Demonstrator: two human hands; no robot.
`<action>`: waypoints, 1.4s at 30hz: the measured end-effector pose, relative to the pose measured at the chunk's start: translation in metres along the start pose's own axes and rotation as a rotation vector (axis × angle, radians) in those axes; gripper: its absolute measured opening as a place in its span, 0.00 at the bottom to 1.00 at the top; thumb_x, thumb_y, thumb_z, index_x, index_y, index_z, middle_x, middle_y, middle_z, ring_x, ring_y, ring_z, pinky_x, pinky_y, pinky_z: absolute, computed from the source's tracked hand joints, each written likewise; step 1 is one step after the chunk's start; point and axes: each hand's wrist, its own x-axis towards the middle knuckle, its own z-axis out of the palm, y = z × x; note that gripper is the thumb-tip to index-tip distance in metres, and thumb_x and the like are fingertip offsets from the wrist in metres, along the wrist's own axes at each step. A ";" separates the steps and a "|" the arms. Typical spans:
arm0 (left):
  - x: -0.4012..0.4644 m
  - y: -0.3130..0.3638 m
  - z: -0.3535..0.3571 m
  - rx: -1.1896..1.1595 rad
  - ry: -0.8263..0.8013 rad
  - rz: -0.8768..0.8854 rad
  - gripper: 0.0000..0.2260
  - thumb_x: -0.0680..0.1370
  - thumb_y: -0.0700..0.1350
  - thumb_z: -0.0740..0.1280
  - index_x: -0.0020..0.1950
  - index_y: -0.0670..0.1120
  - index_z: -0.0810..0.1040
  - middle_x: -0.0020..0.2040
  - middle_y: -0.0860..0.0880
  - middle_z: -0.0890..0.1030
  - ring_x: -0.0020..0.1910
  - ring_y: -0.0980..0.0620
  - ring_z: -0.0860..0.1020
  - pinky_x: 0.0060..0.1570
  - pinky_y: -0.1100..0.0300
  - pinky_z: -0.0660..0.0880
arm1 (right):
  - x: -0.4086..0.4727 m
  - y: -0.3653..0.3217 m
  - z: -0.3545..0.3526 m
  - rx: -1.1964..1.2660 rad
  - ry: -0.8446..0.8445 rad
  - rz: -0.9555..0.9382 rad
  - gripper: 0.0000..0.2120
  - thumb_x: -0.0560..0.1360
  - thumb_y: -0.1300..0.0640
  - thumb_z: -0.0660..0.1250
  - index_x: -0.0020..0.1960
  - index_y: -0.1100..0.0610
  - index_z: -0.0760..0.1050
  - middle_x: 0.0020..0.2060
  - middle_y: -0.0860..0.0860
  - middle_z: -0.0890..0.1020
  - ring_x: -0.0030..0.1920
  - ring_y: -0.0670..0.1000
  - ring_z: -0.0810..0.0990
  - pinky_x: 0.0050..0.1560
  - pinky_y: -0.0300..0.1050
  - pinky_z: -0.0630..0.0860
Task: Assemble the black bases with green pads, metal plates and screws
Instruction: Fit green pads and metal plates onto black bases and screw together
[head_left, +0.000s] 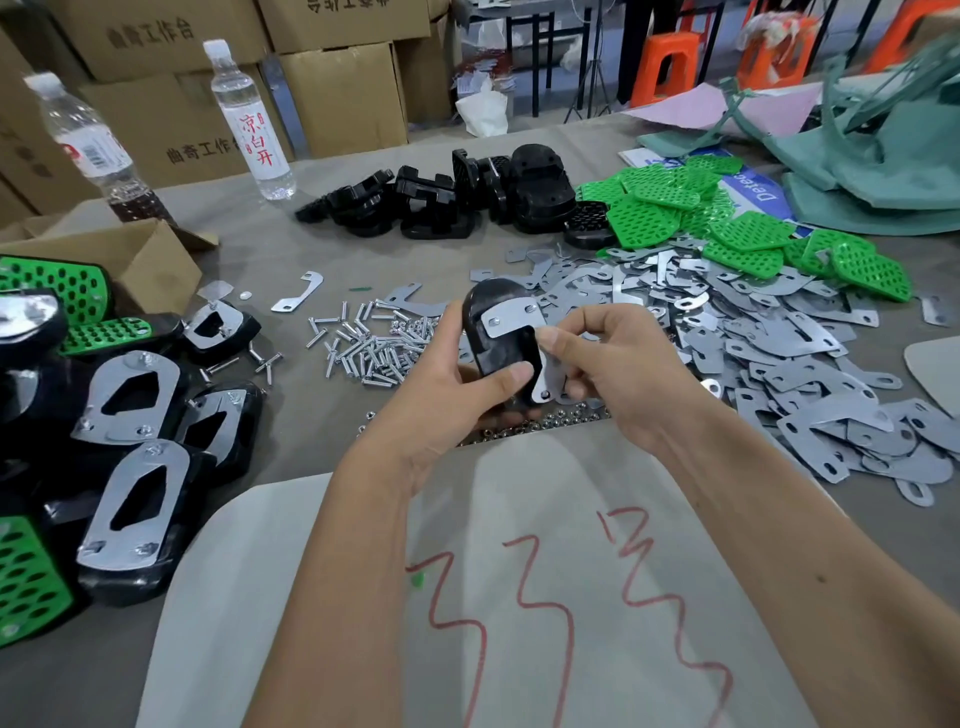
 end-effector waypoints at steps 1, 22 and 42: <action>0.000 0.001 0.002 -0.011 -0.003 -0.014 0.26 0.80 0.37 0.73 0.70 0.60 0.72 0.54 0.41 0.87 0.50 0.38 0.87 0.50 0.50 0.85 | 0.000 -0.001 -0.001 0.006 0.015 0.000 0.12 0.80 0.61 0.71 0.38 0.60 0.76 0.27 0.57 0.81 0.21 0.47 0.69 0.23 0.35 0.68; 0.008 -0.002 0.010 -0.089 0.106 -0.123 0.19 0.80 0.33 0.66 0.63 0.55 0.73 0.42 0.46 0.85 0.30 0.44 0.78 0.29 0.59 0.75 | -0.003 0.009 0.025 0.017 0.117 -0.037 0.19 0.80 0.57 0.72 0.37 0.68 0.72 0.33 0.70 0.76 0.33 0.62 0.75 0.38 0.75 0.77; 0.009 -0.005 0.011 -0.271 0.145 -0.013 0.17 0.77 0.41 0.71 0.64 0.54 0.81 0.55 0.50 0.87 0.52 0.48 0.86 0.50 0.50 0.83 | -0.002 0.002 0.010 0.074 0.022 -0.015 0.07 0.80 0.58 0.72 0.57 0.54 0.85 0.45 0.50 0.88 0.37 0.45 0.82 0.30 0.35 0.74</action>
